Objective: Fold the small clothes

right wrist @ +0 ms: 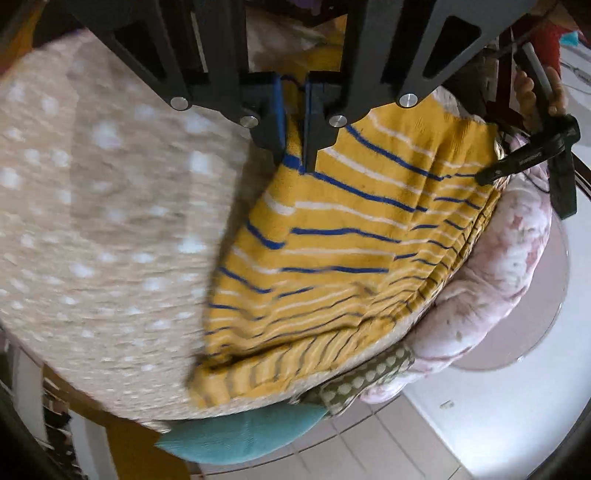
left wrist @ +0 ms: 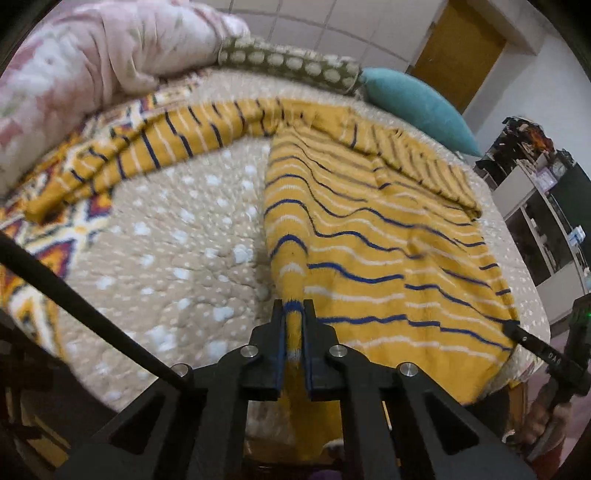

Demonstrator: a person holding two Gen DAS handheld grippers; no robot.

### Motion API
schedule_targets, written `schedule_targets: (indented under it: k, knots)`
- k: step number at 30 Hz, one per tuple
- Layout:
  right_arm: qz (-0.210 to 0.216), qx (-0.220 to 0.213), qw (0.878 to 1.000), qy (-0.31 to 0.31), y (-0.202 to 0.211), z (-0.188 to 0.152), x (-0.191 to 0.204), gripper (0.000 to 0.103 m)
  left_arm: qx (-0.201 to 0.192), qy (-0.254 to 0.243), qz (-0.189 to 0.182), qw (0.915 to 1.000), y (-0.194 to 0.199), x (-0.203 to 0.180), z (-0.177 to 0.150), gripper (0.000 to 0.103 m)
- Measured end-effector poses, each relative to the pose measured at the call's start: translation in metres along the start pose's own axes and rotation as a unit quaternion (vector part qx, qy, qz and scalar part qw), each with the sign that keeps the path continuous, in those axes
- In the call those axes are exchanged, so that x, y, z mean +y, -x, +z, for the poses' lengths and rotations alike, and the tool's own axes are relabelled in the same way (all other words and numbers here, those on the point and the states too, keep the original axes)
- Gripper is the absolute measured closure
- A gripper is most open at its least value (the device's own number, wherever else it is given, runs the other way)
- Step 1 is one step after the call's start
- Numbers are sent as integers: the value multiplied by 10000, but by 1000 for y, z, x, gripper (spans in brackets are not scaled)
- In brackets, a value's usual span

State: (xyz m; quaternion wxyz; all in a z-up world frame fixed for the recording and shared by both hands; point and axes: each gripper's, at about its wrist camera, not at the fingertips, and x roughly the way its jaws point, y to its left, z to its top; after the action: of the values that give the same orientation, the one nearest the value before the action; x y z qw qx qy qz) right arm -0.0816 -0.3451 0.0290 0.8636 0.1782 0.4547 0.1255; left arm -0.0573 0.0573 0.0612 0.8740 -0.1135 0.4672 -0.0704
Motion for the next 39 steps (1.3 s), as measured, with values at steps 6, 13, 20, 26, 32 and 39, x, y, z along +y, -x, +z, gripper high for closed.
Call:
schedule_targets:
  k: [6, 13, 20, 26, 32, 39]
  knots:
    - [-920, 219, 9955, 69, 37, -38, -29, 101, 58, 24, 287, 9996, 12, 15, -23, 100]
    - [-1213, -100, 9912, 519, 59, -24, -20, 100, -265, 235, 430, 9984, 24, 43, -29, 83]
    - [-747, -70, 9792, 1885, -33, 57, 92, 71, -599, 362, 453, 9965, 29, 58, -20, 60]
    - [-562, 101, 9612, 2700, -148, 131, 195, 64, -752, 208, 444, 9960, 29, 67, -20, 53]
    - [-1395, 186, 9311, 3364, -257, 176, 255, 64, -809, 262, 397, 9956, 26, 92, -24, 53]
    - [-1984, 308, 9205, 3353, -310, 200, 263, 97, -904, 600, 525, 9927, 30, 127, -26, 53]
